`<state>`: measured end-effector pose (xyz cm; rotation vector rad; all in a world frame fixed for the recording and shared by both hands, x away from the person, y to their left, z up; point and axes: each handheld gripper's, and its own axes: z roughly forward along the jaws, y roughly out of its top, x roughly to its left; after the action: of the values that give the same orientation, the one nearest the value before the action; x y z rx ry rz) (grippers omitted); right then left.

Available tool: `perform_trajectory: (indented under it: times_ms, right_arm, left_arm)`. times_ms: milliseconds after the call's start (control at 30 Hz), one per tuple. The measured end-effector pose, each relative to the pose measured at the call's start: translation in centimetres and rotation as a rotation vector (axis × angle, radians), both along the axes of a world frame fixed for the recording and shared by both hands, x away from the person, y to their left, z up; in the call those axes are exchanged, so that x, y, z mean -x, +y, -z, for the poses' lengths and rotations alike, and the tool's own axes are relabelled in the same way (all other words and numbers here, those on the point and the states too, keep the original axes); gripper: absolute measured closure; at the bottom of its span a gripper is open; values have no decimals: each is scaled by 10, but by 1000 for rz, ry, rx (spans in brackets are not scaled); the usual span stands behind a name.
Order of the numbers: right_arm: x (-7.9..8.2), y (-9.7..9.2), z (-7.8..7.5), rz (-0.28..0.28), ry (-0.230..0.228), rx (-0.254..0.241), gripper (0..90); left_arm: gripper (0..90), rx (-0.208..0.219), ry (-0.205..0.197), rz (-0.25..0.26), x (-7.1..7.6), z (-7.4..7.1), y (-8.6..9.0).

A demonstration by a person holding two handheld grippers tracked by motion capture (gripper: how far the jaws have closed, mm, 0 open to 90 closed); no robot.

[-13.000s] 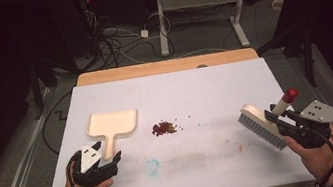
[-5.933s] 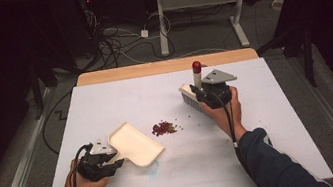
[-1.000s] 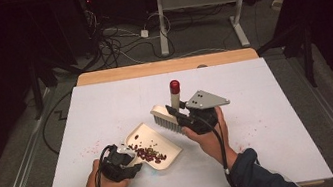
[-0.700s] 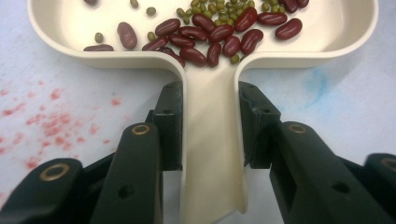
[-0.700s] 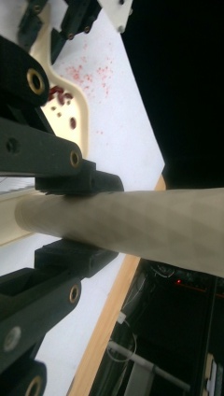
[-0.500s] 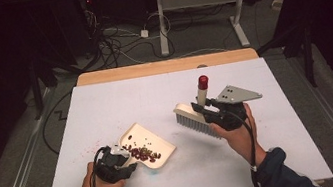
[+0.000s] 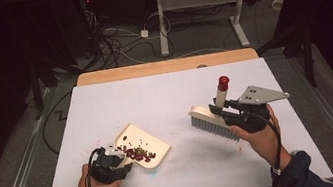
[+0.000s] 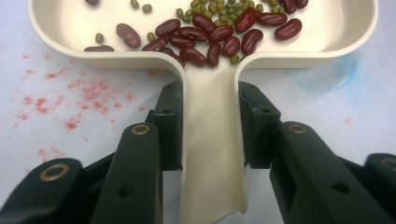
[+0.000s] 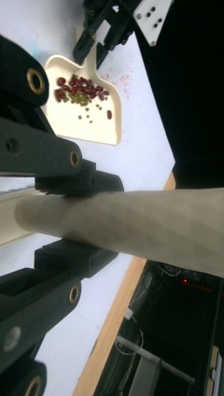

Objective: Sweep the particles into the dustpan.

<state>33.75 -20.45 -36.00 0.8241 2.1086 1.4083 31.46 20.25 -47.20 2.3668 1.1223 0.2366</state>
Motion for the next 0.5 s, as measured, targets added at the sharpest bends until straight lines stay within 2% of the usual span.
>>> perform_trajectory:
  times_ms: [500]
  right_arm:
    - [13, -34, 4, 2, 29, 41, 705]
  left_arm:
    - [634, 7, -11, -21, -2, 1, 5]
